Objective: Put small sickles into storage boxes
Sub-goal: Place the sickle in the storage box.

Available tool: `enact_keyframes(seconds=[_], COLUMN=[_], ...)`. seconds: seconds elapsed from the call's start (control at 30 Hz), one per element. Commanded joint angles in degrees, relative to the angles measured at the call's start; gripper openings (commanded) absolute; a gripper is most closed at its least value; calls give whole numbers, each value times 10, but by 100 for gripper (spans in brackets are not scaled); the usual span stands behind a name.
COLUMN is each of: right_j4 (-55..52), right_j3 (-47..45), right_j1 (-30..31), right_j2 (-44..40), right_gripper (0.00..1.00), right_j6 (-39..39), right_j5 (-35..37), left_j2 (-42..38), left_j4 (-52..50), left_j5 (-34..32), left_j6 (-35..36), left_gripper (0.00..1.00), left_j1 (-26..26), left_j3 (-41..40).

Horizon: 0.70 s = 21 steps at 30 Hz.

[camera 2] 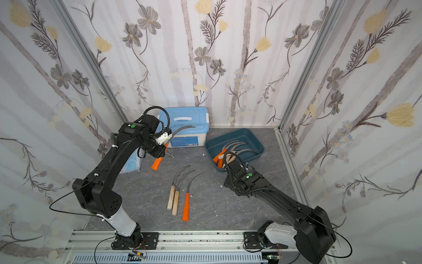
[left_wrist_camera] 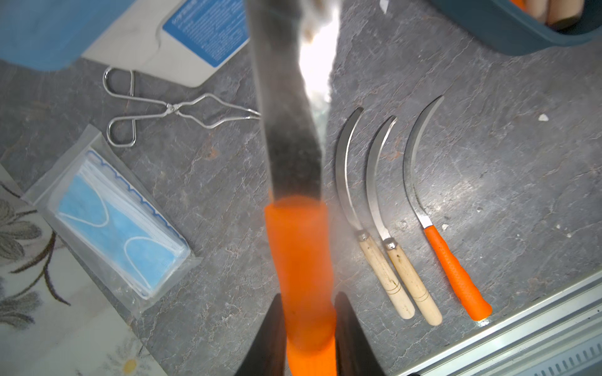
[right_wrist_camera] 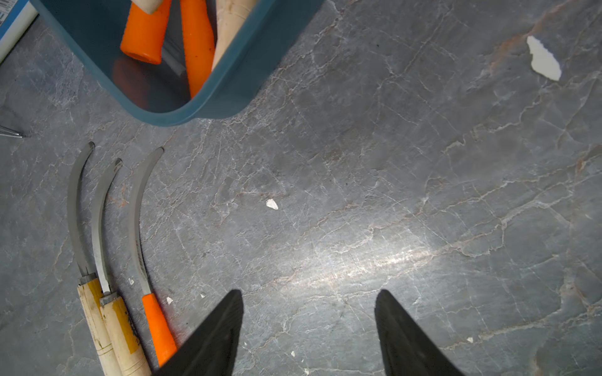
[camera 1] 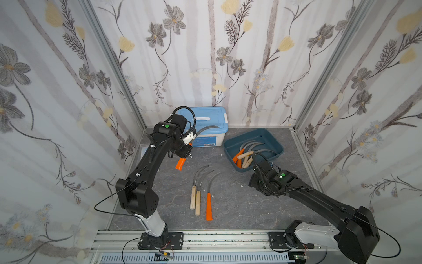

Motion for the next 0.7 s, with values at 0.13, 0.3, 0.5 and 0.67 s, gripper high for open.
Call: enact_keyframes(seconds=[0.13,0.3,0.5,0.67], right_j4=[14,11,-10,-18], right_j3=[-44,-82,-79,-80], right_j1=[2,8,33,75], right_j2=[-48,-77,-76,-88], right_gripper=[66,66,66,66], right_j6=[54,77,102,152], right_j5=[-3,-15,-13,-10], left_j2=[110,210,308,344], left_j4=[-60,-80,-83,-32], left_j5=[28,48,51,54], left_j6=[3,-14,-12,-22], left_gripper=[7,7,6,6], left_j1=[-49,-68,-101,-127], left_j3=[154,298,437,456])
